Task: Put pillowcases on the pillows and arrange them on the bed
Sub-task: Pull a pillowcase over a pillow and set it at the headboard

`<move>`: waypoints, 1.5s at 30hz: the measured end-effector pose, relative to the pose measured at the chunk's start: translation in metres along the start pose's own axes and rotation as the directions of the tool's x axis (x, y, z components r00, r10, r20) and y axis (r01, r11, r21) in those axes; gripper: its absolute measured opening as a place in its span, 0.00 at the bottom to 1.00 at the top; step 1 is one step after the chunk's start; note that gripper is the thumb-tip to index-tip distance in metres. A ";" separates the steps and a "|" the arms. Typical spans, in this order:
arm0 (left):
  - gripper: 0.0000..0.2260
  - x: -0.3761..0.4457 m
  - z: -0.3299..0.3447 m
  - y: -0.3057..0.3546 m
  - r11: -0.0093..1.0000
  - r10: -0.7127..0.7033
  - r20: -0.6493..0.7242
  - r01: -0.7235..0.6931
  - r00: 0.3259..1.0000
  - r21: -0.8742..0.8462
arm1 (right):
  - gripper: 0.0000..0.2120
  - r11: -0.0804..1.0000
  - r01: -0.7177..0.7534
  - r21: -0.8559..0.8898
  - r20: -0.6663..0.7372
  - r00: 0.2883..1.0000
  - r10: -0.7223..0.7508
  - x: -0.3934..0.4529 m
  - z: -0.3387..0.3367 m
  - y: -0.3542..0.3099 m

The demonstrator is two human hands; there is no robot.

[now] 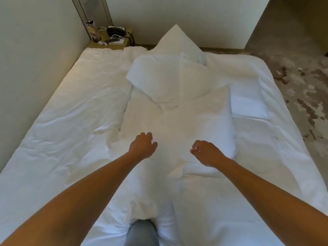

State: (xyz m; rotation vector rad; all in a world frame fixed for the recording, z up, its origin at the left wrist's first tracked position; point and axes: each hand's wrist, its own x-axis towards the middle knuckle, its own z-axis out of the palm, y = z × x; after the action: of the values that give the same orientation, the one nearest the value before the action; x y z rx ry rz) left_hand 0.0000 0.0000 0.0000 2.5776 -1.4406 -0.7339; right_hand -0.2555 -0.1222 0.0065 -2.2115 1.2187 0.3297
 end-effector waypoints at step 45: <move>0.25 0.025 0.050 -0.061 0.977 0.011 0.092 0.009 0.996 -0.212 | 0.45 0.980 -0.077 -0.183 -0.096 0.994 0.060 0.062 0.050 -0.037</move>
State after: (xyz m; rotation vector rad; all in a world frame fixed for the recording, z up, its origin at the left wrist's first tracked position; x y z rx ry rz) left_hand 0.0353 0.0197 -0.0720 2.4105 -1.3071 -0.9630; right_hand -0.1873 -0.1195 -0.0489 -2.3693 1.3641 0.3892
